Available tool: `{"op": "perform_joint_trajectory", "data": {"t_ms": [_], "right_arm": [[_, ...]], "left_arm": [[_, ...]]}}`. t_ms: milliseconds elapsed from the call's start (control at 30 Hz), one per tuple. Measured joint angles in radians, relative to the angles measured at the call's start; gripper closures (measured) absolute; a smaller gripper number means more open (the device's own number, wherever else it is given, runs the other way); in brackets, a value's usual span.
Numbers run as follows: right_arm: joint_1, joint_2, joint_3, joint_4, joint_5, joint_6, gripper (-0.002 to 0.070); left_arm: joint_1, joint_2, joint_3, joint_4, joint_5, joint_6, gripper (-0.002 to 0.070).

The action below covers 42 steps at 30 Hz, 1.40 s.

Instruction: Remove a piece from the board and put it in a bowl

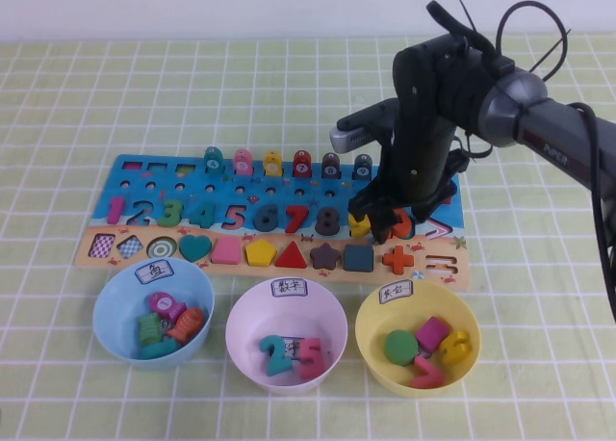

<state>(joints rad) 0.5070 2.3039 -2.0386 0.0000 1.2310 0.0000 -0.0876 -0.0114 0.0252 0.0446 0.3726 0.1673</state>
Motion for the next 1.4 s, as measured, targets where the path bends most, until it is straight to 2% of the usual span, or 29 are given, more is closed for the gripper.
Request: {"op": "perform_joint_trajectory", "data": {"t_ms": [267, 467, 967, 1100, 1233, 1400], "right_arm": [[0.000, 0.009, 0.000, 0.012, 0.000, 0.000, 0.0218], [0.000, 0.009, 0.000, 0.012, 0.000, 0.000, 0.0335], [0.002, -0.020, -0.020, -0.032, 0.000, 0.041, 0.0344], [0.002, -0.087, -0.021, -0.021, 0.000, 0.042, 0.0344], [0.006, -0.175, -0.021, 0.062, 0.002, 0.000, 0.0344], [0.082, -0.324, 0.071, 0.111, 0.002, -0.074, 0.0345]], "left_arm": [[0.000, 0.000, 0.000, 0.000, 0.000, 0.000, 0.0680], [0.000, 0.000, 0.000, 0.000, 0.000, 0.000, 0.0680], [0.000, 0.000, 0.000, 0.000, 0.000, 0.000, 0.0680], [0.000, 0.000, 0.000, 0.000, 0.000, 0.000, 0.0680], [0.000, 0.000, 0.000, 0.000, 0.000, 0.000, 0.0680], [0.000, 0.000, 0.000, 0.000, 0.000, 0.000, 0.0680]]}}
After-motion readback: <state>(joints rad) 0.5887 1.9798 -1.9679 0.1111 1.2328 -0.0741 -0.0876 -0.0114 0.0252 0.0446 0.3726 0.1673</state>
